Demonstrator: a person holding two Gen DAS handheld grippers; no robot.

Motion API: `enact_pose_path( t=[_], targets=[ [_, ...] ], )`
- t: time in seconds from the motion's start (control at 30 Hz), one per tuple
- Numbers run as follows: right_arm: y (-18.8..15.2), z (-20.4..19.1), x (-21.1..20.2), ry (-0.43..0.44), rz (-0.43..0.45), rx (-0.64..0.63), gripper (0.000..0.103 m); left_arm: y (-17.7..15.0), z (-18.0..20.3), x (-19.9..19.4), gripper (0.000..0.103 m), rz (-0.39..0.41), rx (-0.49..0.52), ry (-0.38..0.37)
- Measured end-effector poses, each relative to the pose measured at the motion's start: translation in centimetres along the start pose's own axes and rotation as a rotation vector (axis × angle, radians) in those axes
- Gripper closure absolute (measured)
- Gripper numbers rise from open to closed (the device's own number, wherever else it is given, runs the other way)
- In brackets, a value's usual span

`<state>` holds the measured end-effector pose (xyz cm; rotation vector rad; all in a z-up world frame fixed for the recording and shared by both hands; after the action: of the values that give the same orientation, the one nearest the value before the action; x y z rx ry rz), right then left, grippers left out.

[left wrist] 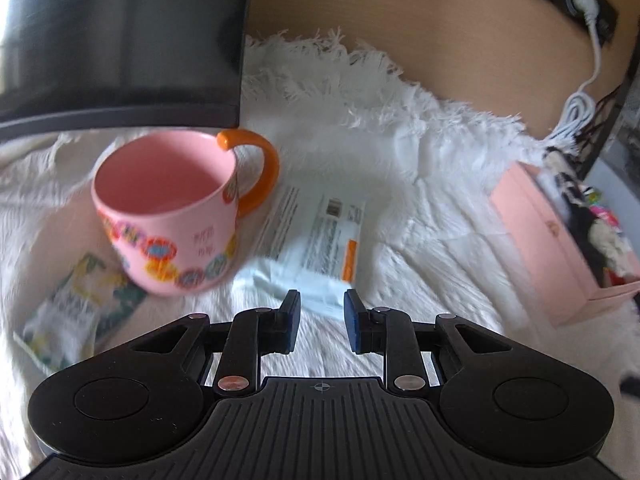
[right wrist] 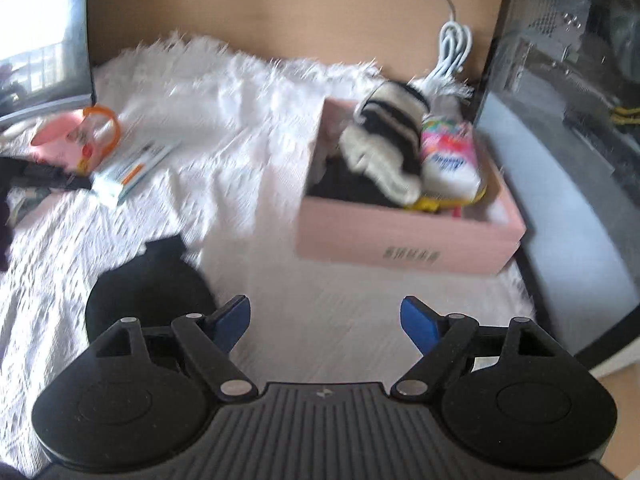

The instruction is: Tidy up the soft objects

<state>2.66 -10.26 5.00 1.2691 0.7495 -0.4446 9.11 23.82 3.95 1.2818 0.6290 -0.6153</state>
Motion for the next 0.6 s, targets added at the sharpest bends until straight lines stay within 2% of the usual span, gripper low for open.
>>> enact_pose_path(
  t=[0.2, 0.3, 0.47, 0.6],
  targets=[
    [-1.4, -1.1, -0.8, 0.014, -0.009, 0.031, 0.02, 1.9, 1.1, 2.0, 0.077, -0.006, 0.055, 0.006],
    [-0.6, -1.5, -1.2, 0.037, 0.008, 0.015, 0.02, 2.3, 1.0, 2.1, 0.077, -0.004, 0.06, -0.012],
    [5.2, -4.4, -0.1, 0.142, 0.065, 0.002, 0.02, 0.0, -1.4, -0.8, 0.076, 0.034, -0.016, -0.062],
    [11.5, -9.4, 3.5, 0.326, 0.049, 0.055, 0.02, -2.8, -3.9, -3.4, 0.076, 0.015, -0.078, -0.079]
  ],
)
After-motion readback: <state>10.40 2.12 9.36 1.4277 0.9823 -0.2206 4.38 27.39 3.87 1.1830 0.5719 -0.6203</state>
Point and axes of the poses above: each gripper's, at about its wrist camera, not at the fingertips, and x roughly the way its jaws point, z to its right, y to its top, the point moved 1 cm from there along x, roughly the way its jaws point, and after that the axes turned 3 degrees about -x, right-handed, at the moved point
